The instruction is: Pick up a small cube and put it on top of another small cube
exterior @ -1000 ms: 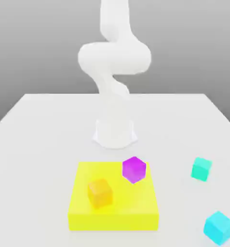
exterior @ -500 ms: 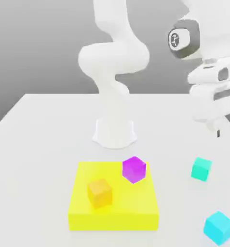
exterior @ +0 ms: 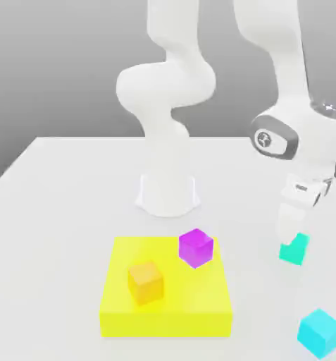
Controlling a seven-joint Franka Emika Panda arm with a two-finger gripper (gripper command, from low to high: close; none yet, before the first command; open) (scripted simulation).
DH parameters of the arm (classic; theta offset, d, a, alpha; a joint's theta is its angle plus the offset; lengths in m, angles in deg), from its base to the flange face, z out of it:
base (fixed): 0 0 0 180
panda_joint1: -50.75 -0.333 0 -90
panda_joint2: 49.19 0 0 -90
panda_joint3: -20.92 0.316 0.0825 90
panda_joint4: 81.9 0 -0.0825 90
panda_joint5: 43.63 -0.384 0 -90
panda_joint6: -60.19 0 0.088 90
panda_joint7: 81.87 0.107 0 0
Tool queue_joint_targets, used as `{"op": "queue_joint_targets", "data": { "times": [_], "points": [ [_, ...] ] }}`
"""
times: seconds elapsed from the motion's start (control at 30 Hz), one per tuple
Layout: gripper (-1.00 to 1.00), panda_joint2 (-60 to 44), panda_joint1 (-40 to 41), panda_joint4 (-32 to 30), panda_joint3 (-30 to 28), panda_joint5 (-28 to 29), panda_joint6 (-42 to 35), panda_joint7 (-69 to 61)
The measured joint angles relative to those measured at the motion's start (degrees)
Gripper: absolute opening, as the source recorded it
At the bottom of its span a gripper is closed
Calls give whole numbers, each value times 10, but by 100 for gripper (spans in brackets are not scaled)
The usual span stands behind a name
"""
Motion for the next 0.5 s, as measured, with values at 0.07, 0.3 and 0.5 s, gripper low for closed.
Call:
{"op": "queue_joint_targets", "data": {
  "times": [0.07, 0.3, 0.5],
  "points": [
    [0, -16, -2, 3, -6, 6, 3, 4],
    [0, -58, -25, 8, -42, 38, 23, 28],
    [0, -75, -61, 9, -87, 73, 54, 54]
  ]
}}
